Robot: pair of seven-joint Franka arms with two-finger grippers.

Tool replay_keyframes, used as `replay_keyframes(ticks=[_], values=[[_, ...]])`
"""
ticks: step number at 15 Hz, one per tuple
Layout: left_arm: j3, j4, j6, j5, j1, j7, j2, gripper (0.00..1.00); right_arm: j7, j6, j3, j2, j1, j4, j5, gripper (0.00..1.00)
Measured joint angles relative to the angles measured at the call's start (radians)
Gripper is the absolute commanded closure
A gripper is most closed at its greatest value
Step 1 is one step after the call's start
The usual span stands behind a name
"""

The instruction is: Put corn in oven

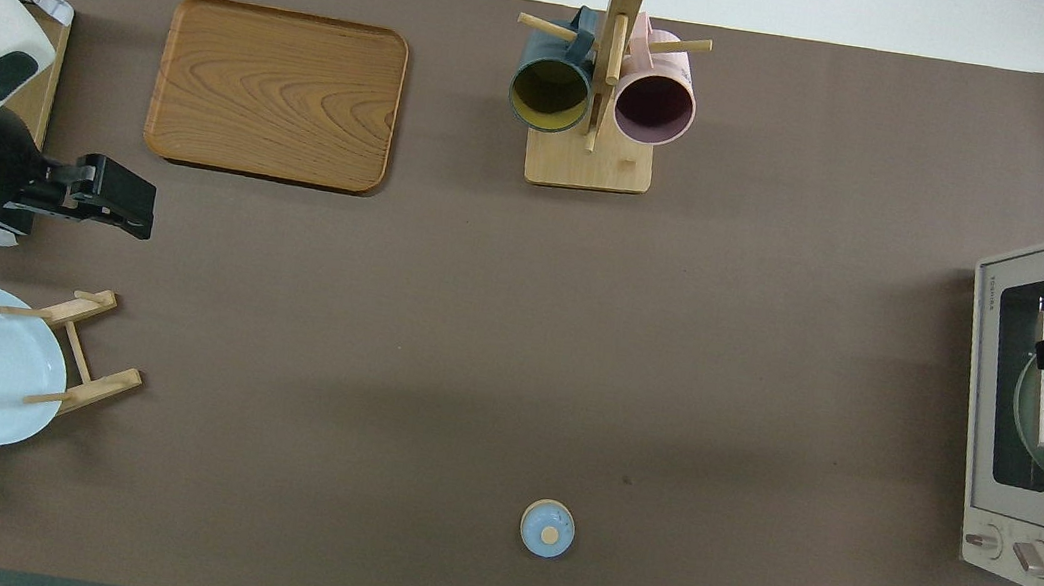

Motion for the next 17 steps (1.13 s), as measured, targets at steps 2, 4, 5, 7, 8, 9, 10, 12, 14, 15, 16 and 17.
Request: replay_keyframes(ticks=[2, 4, 5, 7, 8, 9, 10, 12, 14, 15, 16, 17], values=[[0.0, 0.0, 0.0, 0.0, 0.0, 0.0, 0.0, 0.0, 0.0, 0.0, 0.0, -0.002, -0.001, 0.0, 0.0, 0.0], [0.0, 0.0, 0.0, 0.0, 0.0, 0.0, 0.0, 0.0, 0.0, 0.0, 0.0, -0.003, -0.001, 0.0, 0.0, 0.0], [0.0, 0.0, 0.0, 0.0, 0.0, 0.0, 0.0, 0.0, 0.0, 0.001, -0.001, -0.003, -0.002, 0.0, 0.0, 0.0], [0.0, 0.0, 0.0, 0.0, 0.0, 0.0, 0.0, 0.0, 0.0, 0.021, -0.002, -0.003, -0.003, 0.001, 0.0, 0.0], [0.0, 0.0, 0.0, 0.0, 0.0, 0.0, 0.0, 0.0, 0.0, 0.031, -0.002, -0.003, -0.003, 0.001, 0.0, 0.0], [0.0, 0.0, 0.0, 0.0, 0.0, 0.0, 0.0, 0.0, 0.0, 0.038, -0.002, -0.003, -0.003, 0.001, 0.0, 0.0], [0.0, 0.0, 0.0, 0.0, 0.0, 0.0, 0.0, 0.0, 0.0, 0.043, -0.002, -0.003, -0.003, 0.001, 0.0, 0.0], [0.0, 0.0, 0.0, 0.0, 0.0, 0.0, 0.0, 0.0, 0.0, 0.057, -0.002, -0.003, -0.003, 0.001, 0.0, 0.0], [0.0, 0.0, 0.0, 0.0, 0.0, 0.0, 0.0, 0.0, 0.0, 0.06, -0.002, -0.003, -0.003, 0.001, 0.0, 0.0], [0.0, 0.0, 0.0, 0.0, 0.0, 0.0, 0.0, 0.0, 0.0, 0.06, -0.002, -0.003, -0.003, 0.001, 0.0, 0.0], [0.0, 0.0, 0.0, 0.0, 0.0, 0.0, 0.0, 0.0, 0.0, 0.06, -0.002, -0.003, -0.003, 0.001, 0.0, 0.0], [0.0, 0.0, 0.0, 0.0, 0.0, 0.0, 0.0, 0.0, 0.0, 0.06, -0.002, -0.003, -0.003, 0.001, 0.0, 0.0]])
